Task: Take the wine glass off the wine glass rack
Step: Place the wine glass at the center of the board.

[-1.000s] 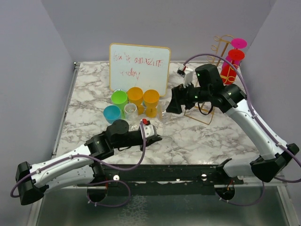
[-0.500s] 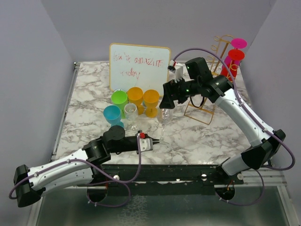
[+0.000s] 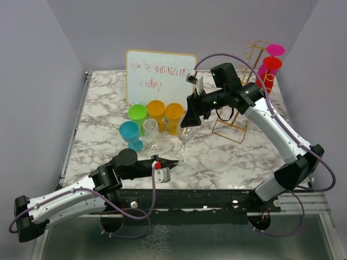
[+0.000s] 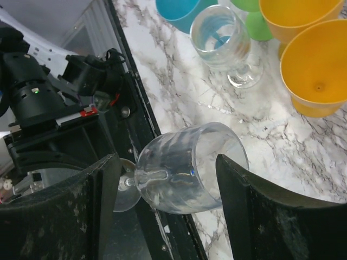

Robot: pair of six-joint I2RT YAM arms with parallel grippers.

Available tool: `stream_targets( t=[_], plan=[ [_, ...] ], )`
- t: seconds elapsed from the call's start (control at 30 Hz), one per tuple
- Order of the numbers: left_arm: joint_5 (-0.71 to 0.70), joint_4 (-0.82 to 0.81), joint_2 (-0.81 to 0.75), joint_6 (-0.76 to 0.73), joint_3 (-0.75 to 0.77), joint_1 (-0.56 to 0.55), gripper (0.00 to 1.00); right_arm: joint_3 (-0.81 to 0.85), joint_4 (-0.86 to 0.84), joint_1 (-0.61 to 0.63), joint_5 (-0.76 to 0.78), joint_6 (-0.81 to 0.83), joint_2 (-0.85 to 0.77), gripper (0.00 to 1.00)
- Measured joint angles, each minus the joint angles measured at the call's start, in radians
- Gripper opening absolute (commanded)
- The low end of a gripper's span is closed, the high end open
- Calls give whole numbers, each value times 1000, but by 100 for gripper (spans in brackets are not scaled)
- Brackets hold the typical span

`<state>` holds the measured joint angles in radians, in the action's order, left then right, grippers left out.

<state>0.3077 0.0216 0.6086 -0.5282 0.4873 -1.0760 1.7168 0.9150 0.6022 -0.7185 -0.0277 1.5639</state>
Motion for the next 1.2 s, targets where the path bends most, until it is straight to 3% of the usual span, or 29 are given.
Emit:
stream_targets(
  t=[0.43, 0.6, 0.8, 1.2],
  plan=[
    [-11, 91, -6, -134, 0, -10, 0, -27, -5, -9, -150, 71, -3, 59],
    [-15, 153, -32, -164, -1, -14, 0, -108, -44, -14, -152, 57, -32, 43],
    [-14, 206, -52, -189, -1, -21, 0, -207, -136, -22, -167, -3, -77, 41],
    [-13, 214, -52, -227, -1, -21, 0, -200, -138, -24, -211, -8, -79, 41]
  ],
)
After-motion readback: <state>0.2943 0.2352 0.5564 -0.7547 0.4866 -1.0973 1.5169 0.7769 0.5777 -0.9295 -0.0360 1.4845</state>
